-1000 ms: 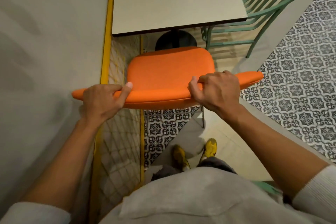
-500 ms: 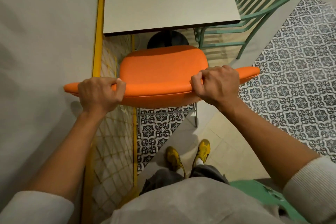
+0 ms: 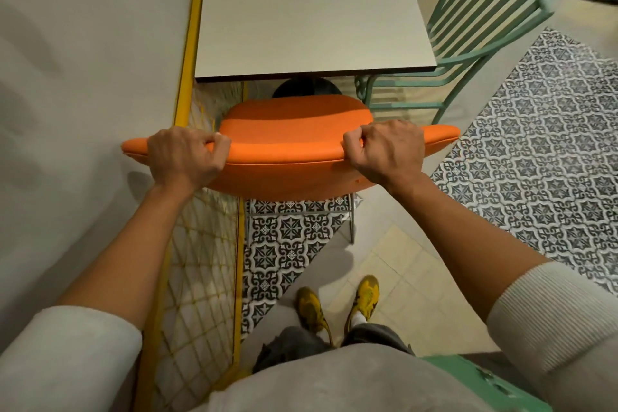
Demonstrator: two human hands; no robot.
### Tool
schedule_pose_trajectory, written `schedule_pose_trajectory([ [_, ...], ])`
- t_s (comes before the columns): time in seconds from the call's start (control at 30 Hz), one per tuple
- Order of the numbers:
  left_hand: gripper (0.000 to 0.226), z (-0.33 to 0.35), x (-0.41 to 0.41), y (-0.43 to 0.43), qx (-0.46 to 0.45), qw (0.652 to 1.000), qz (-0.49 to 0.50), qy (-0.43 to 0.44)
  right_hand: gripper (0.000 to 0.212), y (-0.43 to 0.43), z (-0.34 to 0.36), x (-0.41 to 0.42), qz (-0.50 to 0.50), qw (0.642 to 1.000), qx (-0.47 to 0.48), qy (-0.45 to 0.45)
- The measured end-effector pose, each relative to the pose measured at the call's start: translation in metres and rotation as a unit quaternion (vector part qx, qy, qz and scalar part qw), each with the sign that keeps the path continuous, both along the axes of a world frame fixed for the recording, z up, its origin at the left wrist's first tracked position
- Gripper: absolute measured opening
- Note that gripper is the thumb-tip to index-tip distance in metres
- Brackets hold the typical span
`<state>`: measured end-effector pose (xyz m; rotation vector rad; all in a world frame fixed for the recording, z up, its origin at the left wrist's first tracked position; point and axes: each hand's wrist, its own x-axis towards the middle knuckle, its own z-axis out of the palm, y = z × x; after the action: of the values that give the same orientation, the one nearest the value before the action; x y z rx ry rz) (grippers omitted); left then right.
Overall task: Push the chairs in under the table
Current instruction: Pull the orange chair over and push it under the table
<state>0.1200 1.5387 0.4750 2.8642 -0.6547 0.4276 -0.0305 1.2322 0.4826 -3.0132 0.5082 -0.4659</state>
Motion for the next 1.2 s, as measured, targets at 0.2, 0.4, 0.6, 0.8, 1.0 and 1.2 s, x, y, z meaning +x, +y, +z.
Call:
schedule_pose_trajectory([
  [0.2, 0.056, 0.003, 0.006, -0.005, -0.010, 1.000, 0.000, 0.001, 0.058, -0.005, 0.002, 0.006, -0.007, 1.000, 0.015, 0.016],
  [0.4, 0.049, 0.002, -0.006, 0.003, -0.022, 0.999, -0.013, 0.035, 0.059, -0.008, 0.002, -0.009, 0.064, 0.997, 0.039, 0.016],
  [0.6, 0.040, 0.009, -0.046, -0.021, -0.078, 0.991, -0.071, 0.077, 0.042, -0.025, -0.007, -0.065, 0.120, 0.989, 0.076, -0.048],
  [0.8, 0.031, 0.031, -0.082, -0.091, -0.121, 0.974, -0.163, 0.097, 0.058, -0.061, -0.014, -0.114, 0.097, 0.990, 0.090, -0.051],
  [1.0, 0.020, 0.059, -0.115, -0.220, -0.168, 0.914, -0.353, 0.110, 0.027, -0.151, -0.036, -0.173, -0.097, 0.979, 0.174, -0.043],
  [1.2, 0.030, 0.044, -0.147, -0.403, -0.039, 0.846, -0.472, 0.246, 0.025, -0.275, -0.094, -0.235, -0.201, 0.932, 0.260, 0.153],
])
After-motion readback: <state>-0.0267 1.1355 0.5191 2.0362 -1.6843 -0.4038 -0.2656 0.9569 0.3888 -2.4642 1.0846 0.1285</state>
